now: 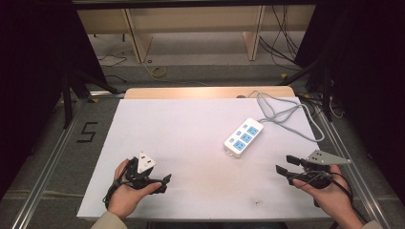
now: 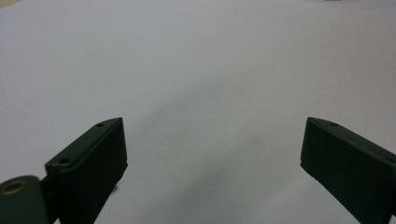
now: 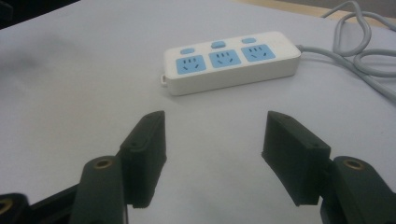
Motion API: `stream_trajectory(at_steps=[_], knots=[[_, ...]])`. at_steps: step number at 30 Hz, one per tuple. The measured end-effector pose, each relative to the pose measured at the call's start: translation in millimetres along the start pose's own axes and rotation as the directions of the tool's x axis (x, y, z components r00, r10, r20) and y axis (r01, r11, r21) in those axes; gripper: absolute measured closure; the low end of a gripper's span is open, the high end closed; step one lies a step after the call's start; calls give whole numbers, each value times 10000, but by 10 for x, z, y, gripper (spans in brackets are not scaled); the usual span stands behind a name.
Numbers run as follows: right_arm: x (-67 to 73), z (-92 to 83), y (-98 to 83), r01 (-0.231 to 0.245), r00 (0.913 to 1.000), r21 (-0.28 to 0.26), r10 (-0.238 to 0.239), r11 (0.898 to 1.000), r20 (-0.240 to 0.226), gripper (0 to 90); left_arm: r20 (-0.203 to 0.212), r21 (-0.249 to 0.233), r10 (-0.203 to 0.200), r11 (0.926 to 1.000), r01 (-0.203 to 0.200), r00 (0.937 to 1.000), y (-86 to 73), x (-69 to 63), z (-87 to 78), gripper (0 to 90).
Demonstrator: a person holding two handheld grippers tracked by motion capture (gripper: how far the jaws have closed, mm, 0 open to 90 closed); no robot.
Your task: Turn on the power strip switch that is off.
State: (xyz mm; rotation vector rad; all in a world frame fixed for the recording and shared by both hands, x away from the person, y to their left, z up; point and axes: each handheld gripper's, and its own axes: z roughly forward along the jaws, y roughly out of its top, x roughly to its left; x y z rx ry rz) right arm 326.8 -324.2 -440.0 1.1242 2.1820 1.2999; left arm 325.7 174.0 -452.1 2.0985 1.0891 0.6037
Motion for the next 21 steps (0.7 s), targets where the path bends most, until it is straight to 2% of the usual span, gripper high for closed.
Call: stream_trajectory(at_steps=[4,9,13,16,21], knots=[[10,-6,12,54,10000,56,-54,10000,26,487,-17,61,-24,10000,24,10000,-10,3,3,66],[44,-17,35,563,9982,234,-567,9981,201,716,-142,43,-73,10000,73,9999,-15,14,-4,74],[56,-20,59,859,9959,339,-868,9957,269,845,-163,63,-7,10000,8,9999,-12,13,3,75],[52,-23,70,865,9956,410,-878,9954,324,895,-172,72,1,10000,0,9999,-10,12,6,77],[44,-19,101,799,9959,466,-817,9957,394,900,-201,55,14,10000,-13,9998,-9,9,6,78]])
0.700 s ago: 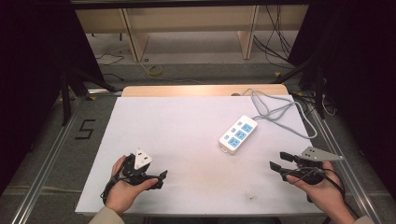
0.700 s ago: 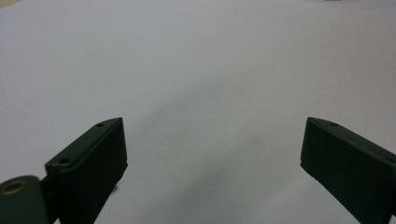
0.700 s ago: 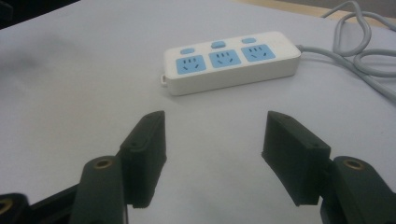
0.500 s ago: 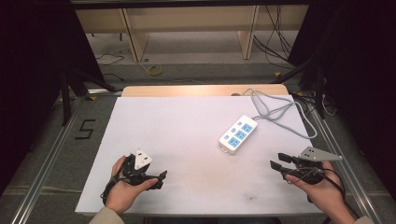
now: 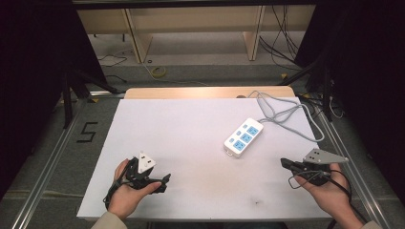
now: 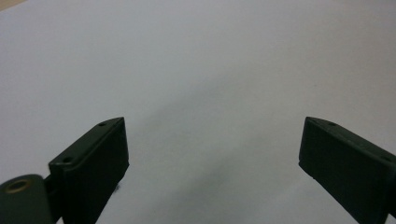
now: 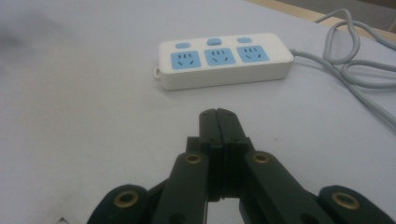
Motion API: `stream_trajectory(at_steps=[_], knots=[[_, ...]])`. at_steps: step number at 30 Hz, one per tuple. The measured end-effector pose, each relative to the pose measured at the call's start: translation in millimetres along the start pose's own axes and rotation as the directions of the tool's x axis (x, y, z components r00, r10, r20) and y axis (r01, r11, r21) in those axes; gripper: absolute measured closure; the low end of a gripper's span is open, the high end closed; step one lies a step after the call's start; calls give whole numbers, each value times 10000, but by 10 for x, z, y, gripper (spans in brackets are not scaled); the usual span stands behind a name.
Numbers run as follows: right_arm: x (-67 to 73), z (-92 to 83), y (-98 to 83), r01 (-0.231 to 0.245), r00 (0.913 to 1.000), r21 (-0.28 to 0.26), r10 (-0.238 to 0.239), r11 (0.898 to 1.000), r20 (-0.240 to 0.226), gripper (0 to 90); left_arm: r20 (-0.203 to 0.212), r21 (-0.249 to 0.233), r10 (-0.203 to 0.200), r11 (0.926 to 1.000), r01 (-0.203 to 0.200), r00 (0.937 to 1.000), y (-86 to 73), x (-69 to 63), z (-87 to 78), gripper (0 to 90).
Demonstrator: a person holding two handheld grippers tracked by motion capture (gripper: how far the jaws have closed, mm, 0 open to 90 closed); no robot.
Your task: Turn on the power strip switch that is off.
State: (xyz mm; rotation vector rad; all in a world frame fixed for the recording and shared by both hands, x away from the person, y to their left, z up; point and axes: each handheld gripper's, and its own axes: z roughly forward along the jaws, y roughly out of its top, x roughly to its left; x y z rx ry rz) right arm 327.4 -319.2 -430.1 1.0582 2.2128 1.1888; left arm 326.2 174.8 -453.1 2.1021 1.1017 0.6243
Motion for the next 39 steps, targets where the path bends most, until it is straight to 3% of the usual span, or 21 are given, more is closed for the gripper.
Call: stream_trajectory(at_steps=[14,39], knots=[[35,136,130,316,9995,43,-316,9995,69,900,-21,-58,-25,10000,25,10000,-1,-8,0,83],[-5,295,286,242,9996,186,-245,9995,167,900,-35,-51,14,10000,-14,10000,7,-30,11,88]])
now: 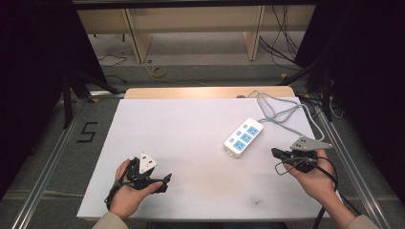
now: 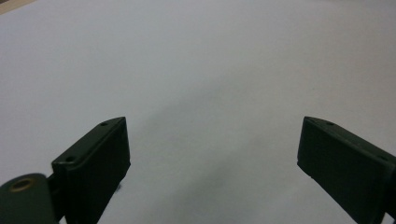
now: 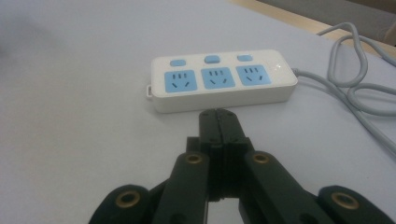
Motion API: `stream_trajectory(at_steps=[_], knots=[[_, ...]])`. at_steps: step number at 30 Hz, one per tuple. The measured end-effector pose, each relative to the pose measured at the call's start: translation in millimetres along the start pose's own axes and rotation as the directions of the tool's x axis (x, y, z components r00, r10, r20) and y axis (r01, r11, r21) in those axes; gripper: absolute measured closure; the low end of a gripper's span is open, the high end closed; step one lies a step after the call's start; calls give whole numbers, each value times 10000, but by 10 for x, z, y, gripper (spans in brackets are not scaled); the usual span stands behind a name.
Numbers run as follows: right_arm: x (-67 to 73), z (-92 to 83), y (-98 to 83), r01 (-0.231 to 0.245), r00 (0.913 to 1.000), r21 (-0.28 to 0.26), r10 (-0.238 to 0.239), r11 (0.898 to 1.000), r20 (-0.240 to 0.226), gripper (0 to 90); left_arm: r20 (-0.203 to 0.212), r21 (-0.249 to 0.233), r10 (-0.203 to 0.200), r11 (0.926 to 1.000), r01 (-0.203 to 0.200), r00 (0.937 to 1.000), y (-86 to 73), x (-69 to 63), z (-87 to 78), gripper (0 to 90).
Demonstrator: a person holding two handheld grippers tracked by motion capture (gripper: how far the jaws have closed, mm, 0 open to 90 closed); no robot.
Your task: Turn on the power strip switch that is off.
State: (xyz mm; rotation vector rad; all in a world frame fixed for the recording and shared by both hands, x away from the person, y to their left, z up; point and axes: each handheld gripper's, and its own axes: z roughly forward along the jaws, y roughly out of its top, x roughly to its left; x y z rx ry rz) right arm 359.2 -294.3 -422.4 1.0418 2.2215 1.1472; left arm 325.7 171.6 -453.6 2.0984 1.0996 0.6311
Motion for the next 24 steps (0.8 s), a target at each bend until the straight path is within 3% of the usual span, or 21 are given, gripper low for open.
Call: stream_trajectory(at_steps=[24], knots=[[-30,218,188,-69,10000,4,69,10000,9,900,-47,-43,-37,10000,37,10000,6,2,5,90]])
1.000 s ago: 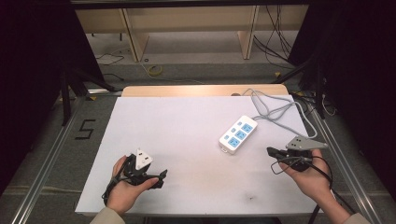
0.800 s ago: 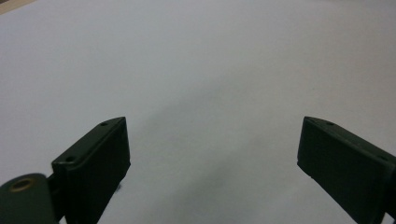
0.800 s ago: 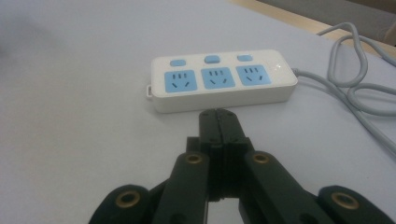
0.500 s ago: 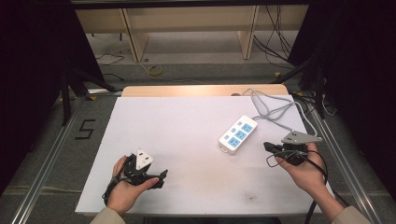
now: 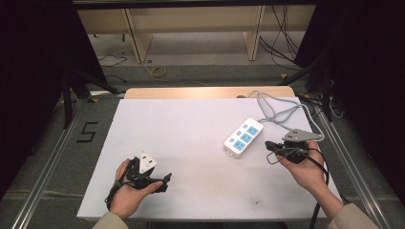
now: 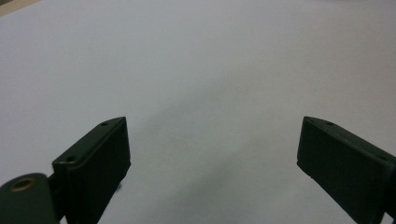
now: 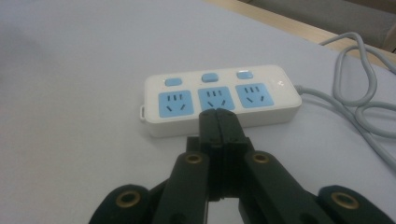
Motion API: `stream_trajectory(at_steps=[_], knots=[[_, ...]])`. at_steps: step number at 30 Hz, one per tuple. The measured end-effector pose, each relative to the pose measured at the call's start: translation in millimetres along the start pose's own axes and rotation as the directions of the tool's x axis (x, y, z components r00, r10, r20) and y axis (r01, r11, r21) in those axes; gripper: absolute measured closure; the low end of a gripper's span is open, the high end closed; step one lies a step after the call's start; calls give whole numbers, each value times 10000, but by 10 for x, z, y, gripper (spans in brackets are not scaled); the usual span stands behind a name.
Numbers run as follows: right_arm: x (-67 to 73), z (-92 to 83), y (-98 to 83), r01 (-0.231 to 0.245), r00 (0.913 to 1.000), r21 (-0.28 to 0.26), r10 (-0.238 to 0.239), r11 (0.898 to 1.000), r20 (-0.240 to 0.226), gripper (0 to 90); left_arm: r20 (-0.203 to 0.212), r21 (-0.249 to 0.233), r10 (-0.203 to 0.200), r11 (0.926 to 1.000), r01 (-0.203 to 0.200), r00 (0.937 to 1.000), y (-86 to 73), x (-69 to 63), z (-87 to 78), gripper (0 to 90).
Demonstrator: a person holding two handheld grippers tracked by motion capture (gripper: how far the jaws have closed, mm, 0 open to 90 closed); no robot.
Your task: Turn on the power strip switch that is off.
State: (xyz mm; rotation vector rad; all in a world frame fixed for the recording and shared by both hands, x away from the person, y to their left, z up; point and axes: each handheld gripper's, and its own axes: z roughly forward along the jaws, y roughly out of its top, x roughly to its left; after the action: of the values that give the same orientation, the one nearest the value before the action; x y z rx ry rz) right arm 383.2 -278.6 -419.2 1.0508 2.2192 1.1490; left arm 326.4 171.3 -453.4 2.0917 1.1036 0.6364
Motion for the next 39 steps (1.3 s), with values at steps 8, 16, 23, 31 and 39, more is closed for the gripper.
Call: stream_trajectory(at_steps=[8,16,23,31,39], knots=[[-22,61,52,-56,10000,38,56,10000,43,900,-2,-8,15,10000,-15,10000,3,-2,0,91],[-44,116,83,-9,9999,105,7,9999,133,900,-10,21,32,10000,-32,10000,5,-2,3,91],[-56,158,108,-23,9998,161,20,9999,178,900,0,18,62,10000,-62,10000,8,-5,7,91],[-68,222,153,35,9997,160,-38,9999,222,900,-9,-3,55,10000,-55,10000,9,-4,5,91],[-80,270,187,30,9997,198,-34,9998,231,900,-38,-32,58,10000,-58,10000,11,-2,6,91]])
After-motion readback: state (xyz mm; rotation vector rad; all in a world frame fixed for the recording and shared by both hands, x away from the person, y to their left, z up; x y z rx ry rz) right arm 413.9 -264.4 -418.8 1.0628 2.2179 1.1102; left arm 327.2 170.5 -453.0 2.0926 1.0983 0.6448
